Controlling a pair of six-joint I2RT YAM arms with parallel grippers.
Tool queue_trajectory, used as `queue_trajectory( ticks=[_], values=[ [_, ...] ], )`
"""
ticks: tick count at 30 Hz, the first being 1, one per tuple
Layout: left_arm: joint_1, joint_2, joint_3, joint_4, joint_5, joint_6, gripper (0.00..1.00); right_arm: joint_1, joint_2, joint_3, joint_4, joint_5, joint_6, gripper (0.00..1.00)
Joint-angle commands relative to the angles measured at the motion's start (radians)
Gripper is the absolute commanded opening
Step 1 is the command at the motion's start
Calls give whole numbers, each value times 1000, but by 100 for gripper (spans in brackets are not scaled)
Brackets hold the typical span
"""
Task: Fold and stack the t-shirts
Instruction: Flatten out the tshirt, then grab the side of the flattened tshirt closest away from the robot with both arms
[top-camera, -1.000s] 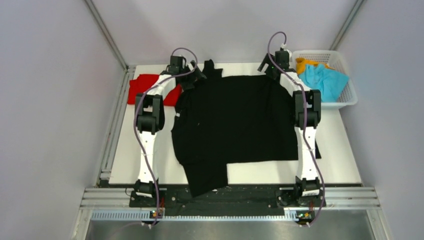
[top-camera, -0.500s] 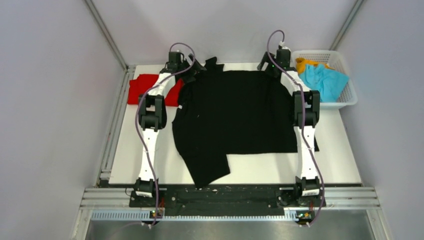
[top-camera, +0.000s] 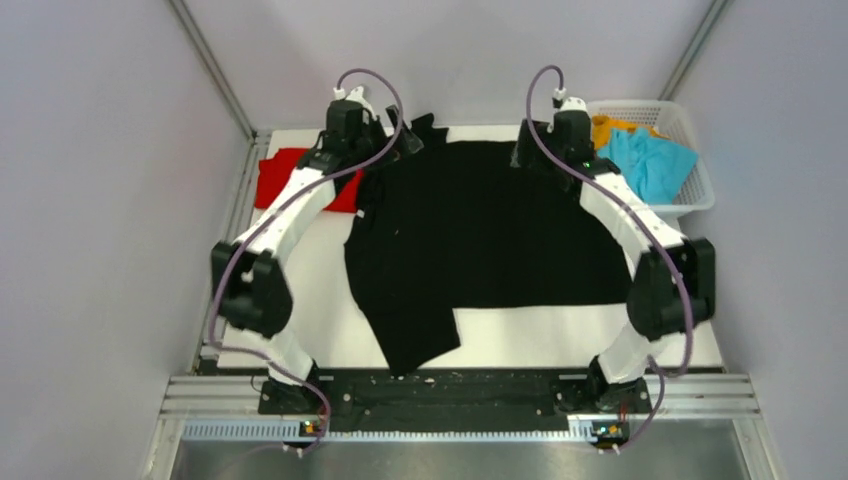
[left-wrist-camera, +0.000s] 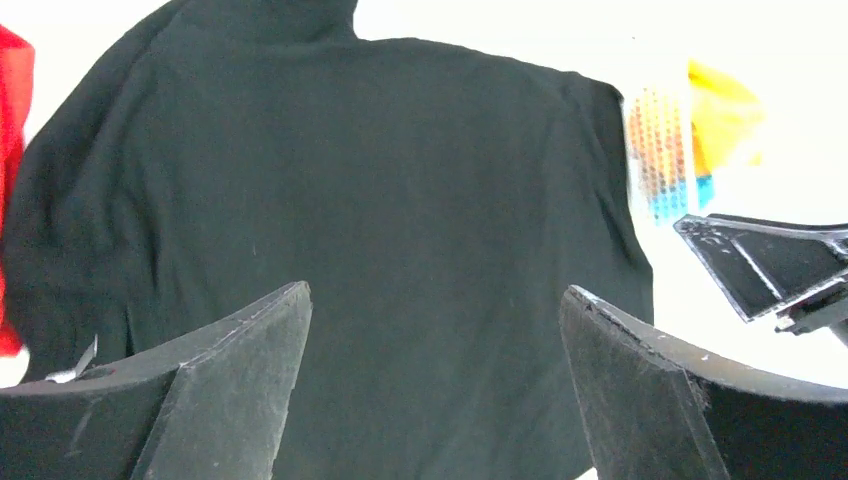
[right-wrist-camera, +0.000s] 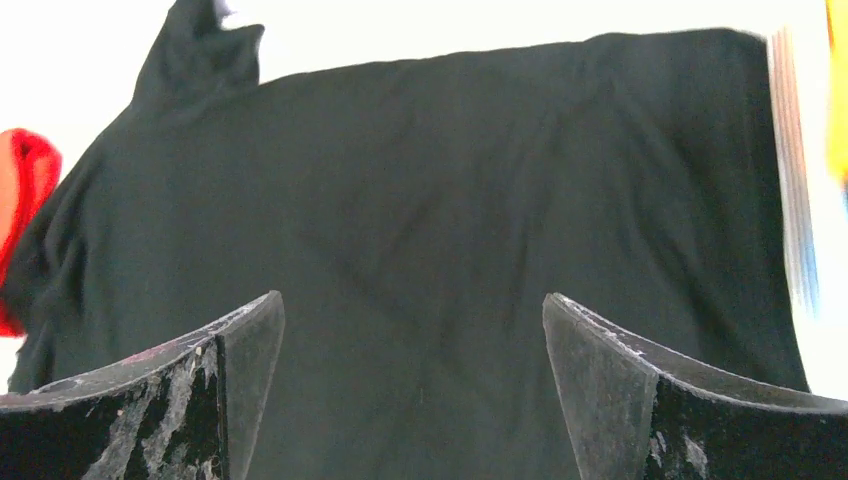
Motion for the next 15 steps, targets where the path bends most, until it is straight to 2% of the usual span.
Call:
queue_trajectory(
  ticks=[1,4,7,10,15],
  values=[
    [-121,-323,-356,14,-168,72,99,23,-336,-371,76,50,105,99],
    [-233,-490,-587,-1,-286,44,99,27,-551,-602,120,48,183,99],
    [-338,-611,-758,-24,-347,3,99,25,-739,-779,164,38,224,99],
    [-456,-677,-838,-114,-422,-69,99,22,-882,-890,170,50,248,99],
    [-659,-680,-867,-279,-422,-129,96,19,-996,-963,140,69,288,99]
  ],
)
